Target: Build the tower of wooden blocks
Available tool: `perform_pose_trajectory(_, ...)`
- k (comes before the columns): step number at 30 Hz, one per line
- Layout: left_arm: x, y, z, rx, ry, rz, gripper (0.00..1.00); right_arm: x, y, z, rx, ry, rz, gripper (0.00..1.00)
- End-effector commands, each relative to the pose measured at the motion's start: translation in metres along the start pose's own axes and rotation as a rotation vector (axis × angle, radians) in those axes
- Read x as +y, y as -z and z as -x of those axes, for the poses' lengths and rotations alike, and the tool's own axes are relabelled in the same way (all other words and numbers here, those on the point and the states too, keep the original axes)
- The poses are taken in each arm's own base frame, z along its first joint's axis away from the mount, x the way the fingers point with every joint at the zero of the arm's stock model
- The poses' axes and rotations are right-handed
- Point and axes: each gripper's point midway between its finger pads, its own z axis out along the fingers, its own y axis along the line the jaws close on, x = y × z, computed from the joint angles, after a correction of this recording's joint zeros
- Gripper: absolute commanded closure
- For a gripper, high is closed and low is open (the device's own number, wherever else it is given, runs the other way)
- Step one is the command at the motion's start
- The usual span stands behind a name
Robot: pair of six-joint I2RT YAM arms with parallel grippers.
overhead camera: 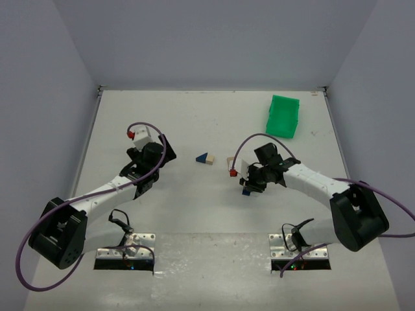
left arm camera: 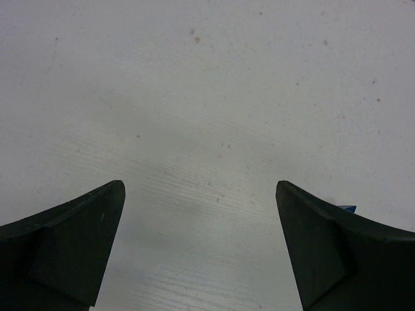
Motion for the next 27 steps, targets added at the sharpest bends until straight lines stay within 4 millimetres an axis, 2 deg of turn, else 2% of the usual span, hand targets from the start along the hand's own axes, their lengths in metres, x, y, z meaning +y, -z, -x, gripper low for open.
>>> perform_pose_trajectory(1,-0.0074,-0.0024,0.0184,-0.051,0.039,-0.015,0.00,-0.0057,-0.0013,0.0053,-0.009,0.004,-0.017,0.71)
perform_pose_trajectory(6,-0.0078,-0.0025,0.0192,-0.053,0.040,-0.015,0.00,-0.0058,-0.0006,0.0015,0.004,0.009,-0.024,0.70)
perform_pose_trajectory(15,-0.0081,-0.0042,0.0177,-0.047,0.035,-0.011,0.00,-0.0029,0.0009,-0.0010,0.005,0.000,-0.028,0.64)
perform_pose_trajectory(27,-0.0083,-0.0054,0.0163,-0.043,0.032,-0.009,0.00,0.0005,0.0029,-0.0008,0.000,-0.013,-0.023,0.63)
